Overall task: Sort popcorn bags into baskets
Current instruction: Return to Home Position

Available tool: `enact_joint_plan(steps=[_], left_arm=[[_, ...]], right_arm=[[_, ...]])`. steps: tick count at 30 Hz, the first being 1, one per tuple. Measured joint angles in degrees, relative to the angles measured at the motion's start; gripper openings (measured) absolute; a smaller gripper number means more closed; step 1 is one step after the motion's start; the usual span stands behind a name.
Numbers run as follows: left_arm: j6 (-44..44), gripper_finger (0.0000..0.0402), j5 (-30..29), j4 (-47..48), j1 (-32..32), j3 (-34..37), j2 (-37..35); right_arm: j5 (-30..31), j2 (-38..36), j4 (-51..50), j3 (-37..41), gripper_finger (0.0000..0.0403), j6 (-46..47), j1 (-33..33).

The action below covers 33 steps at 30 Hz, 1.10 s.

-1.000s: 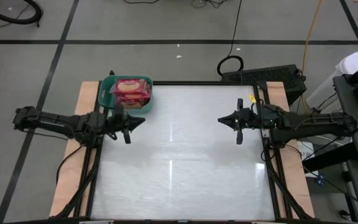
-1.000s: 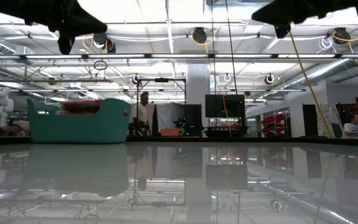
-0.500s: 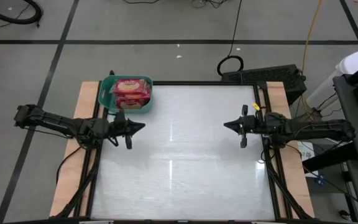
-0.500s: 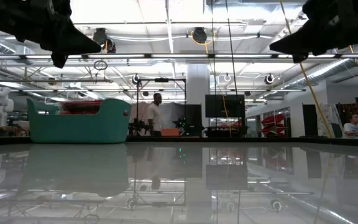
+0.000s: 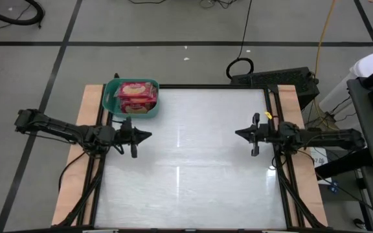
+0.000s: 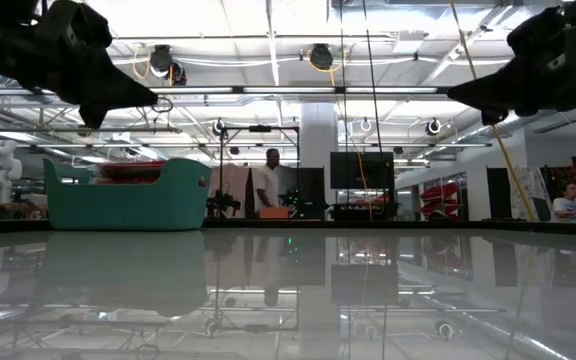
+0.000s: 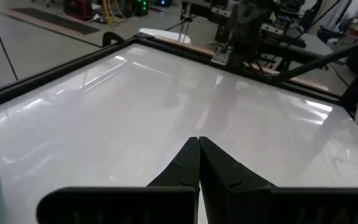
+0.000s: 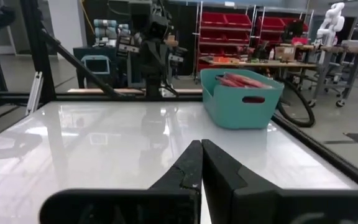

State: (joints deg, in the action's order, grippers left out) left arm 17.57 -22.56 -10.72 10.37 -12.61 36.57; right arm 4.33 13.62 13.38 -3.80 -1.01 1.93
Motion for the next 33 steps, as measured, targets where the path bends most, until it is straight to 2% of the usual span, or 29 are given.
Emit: enact_joint_plan(steps=[6, 15, 24, 33], left_arm=[[-3.38, 0.0001, 1.14, 1.18, 0.0, 0.04, -2.07], [-3.52, 0.0001, 1.22, 9.22, 0.0, 0.04, -8.51], [-4.41, 0.0001, 1.24, 13.03, 0.0, 0.06, -13.49], [-6.43, 0.0001, 2.09, 16.34, 0.0, 0.99, -17.07]], right_arm=[[1.63, -5.3, -1.83, 0.92, 0.0, -0.26, 0.0], [0.46, -13.59, -8.01, 1.03, 0.0, -0.45, 0.0], [1.28, -13.3, -14.53, 1.08, 0.0, 2.03, 0.04], [1.43, -13.04, -14.2, 1.12, 0.0, -0.16, 1.11]])
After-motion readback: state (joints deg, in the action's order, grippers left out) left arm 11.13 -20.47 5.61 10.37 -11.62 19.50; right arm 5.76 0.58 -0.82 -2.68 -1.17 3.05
